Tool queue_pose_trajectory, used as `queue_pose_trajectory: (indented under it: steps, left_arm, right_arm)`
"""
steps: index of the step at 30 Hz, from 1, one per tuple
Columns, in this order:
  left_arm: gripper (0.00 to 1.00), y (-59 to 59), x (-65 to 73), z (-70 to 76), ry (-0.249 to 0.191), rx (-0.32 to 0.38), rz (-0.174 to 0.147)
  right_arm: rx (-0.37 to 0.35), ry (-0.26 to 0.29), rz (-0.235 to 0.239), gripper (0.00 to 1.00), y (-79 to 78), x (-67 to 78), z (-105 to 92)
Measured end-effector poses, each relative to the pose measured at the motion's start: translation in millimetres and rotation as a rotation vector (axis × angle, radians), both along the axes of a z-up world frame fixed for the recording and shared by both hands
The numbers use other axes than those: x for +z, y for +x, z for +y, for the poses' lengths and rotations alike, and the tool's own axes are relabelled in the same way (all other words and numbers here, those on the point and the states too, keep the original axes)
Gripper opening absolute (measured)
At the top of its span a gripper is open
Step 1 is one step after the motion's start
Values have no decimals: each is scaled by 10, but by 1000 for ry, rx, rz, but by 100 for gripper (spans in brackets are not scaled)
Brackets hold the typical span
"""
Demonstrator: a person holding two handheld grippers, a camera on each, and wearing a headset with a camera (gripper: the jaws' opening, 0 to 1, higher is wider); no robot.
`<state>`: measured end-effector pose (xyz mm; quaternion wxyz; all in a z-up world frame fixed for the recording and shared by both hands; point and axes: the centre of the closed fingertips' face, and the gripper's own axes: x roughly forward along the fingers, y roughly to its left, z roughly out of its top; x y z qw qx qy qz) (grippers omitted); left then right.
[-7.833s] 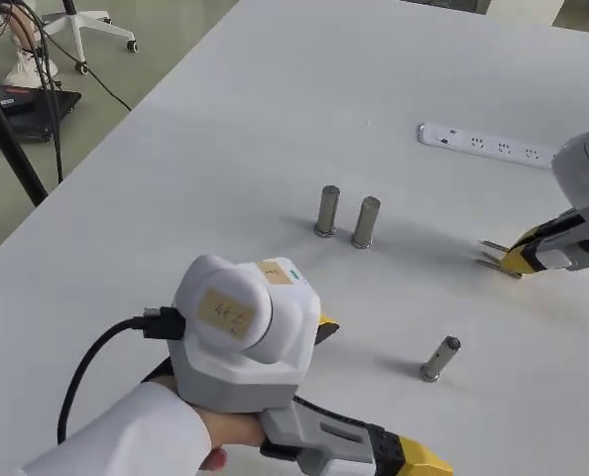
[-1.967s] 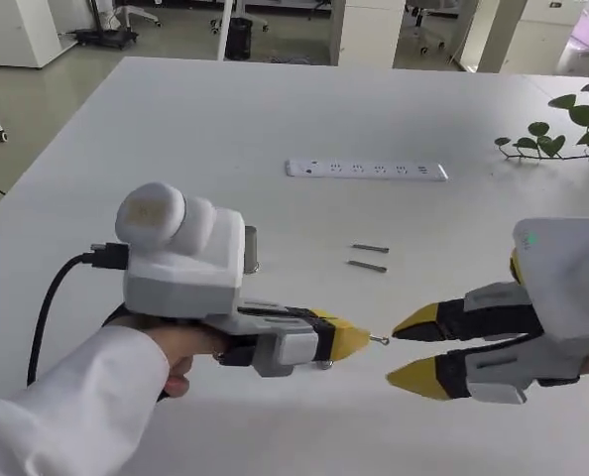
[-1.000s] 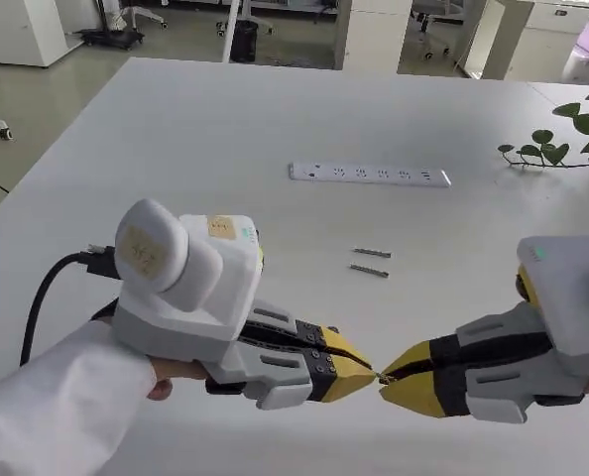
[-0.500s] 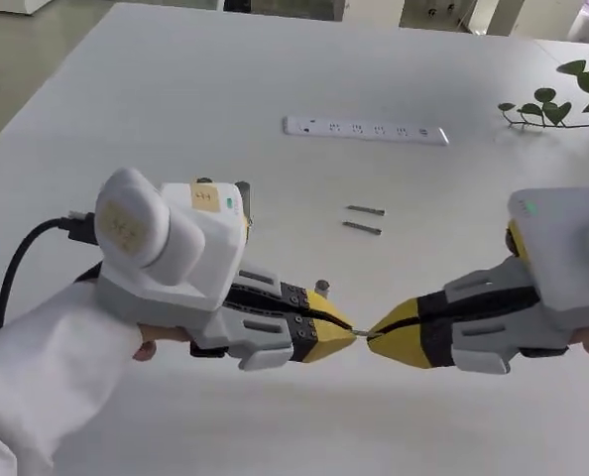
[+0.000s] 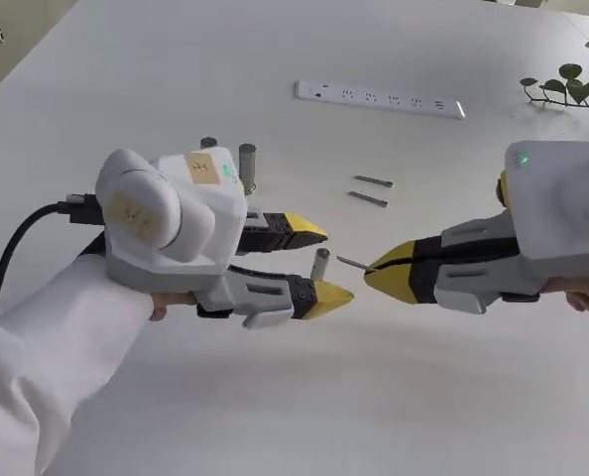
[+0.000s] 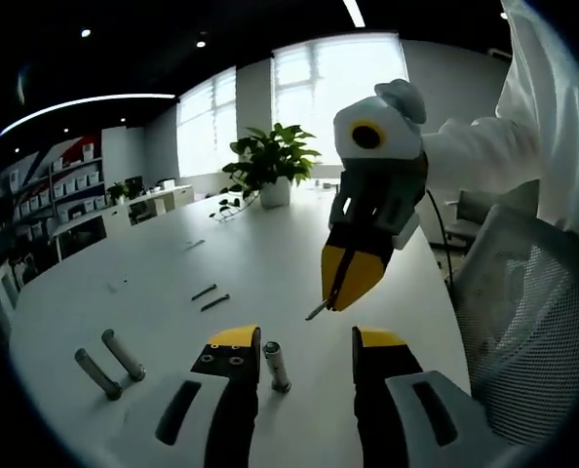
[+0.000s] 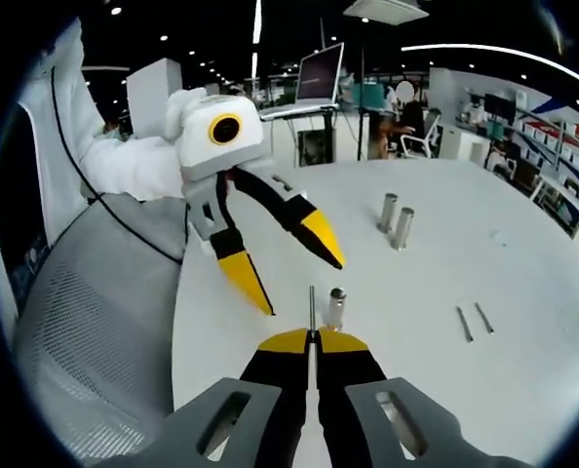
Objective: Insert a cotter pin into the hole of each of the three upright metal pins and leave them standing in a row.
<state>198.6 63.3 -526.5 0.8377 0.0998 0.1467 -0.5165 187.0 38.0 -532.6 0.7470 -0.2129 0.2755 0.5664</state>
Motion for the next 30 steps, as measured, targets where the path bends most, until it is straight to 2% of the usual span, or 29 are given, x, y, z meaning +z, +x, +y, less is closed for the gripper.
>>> queue_pose_trajectory:
  steps: [3, 5, 7, 10, 14, 18, 21, 24, 25, 27, 30]
  left_arm:
    - [37, 100, -90, 34, -14, 47, 27]
    - [35, 152, -168, 43, -20, 76, 58]
    - [33, 190, -222, 34, -16, 86, 65]
    - [30, 209, -314, 8, -15, 84, 94]
    - [25, 193, -437, -14, 12, 70, 120]
    - [22, 202, -555, -53, 49, 36, 126]
    - [19, 218, -538, -89, 28, 26, 134]
    - [15, 215, -557, -95, 27, 23, 140]
    - [13, 227, -583, -90, 21, 28, 150]
    - [11, 231, -618, -78, 33, 32, 144]
    - [8, 248, -617, -55, 13, 41, 158]
  right_arm:
    - [-1, -16, 0, 0, 64, -46, -15]
    - [21, -38, -2, 0, 80, -102, -25]
    - [28, -60, 0, 0, 103, -164, -37]
    - [56, -94, -1, 0, 117, -240, -41]
    - [72, -112, -4, 0, 141, -271, -40]
    - [88, -132, 1, 0, 167, -307, -55]
    - [92, -139, 5, 0, 187, -319, -58]
    - [97, -142, 6, 0, 193, -327, -56]
    - [99, -144, 8, 0, 197, -333, -52]
    - [100, -145, 10, 0, 200, -340, -48]
    - [103, -145, 11, 0, 194, -343, -41]
